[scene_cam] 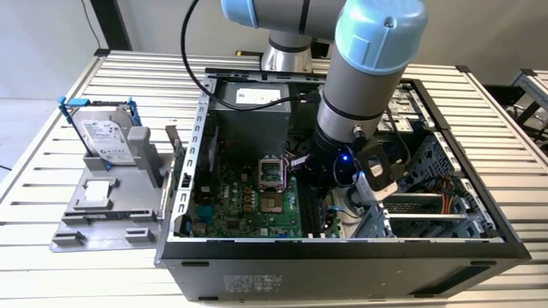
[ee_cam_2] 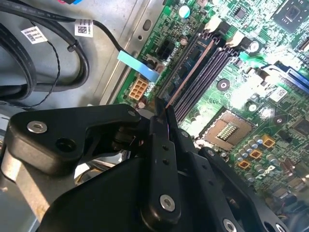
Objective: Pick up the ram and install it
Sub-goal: 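Insert the ram into the slot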
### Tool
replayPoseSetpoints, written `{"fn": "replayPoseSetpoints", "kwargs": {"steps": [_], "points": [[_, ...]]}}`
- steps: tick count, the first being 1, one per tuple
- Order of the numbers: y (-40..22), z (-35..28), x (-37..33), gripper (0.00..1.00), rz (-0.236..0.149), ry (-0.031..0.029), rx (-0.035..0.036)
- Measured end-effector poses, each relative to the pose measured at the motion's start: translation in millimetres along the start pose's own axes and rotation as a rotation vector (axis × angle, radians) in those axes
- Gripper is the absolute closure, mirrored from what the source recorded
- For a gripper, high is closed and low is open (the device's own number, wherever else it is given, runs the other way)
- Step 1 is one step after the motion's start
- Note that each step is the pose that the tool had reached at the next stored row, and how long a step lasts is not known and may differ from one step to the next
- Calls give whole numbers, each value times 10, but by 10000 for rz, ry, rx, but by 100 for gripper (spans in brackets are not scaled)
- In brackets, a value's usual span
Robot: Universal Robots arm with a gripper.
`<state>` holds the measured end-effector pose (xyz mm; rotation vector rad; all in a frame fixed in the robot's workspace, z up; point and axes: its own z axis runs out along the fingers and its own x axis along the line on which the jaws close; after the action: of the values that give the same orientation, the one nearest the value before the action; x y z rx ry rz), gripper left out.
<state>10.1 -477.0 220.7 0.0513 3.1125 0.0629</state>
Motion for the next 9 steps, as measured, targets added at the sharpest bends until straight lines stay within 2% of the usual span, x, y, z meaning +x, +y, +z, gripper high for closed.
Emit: {"fn": "replayPoseSetpoints", "kwargs": {"steps": [9], "points": [[-10, 1, 7, 100, -187, 7, -7]]}}
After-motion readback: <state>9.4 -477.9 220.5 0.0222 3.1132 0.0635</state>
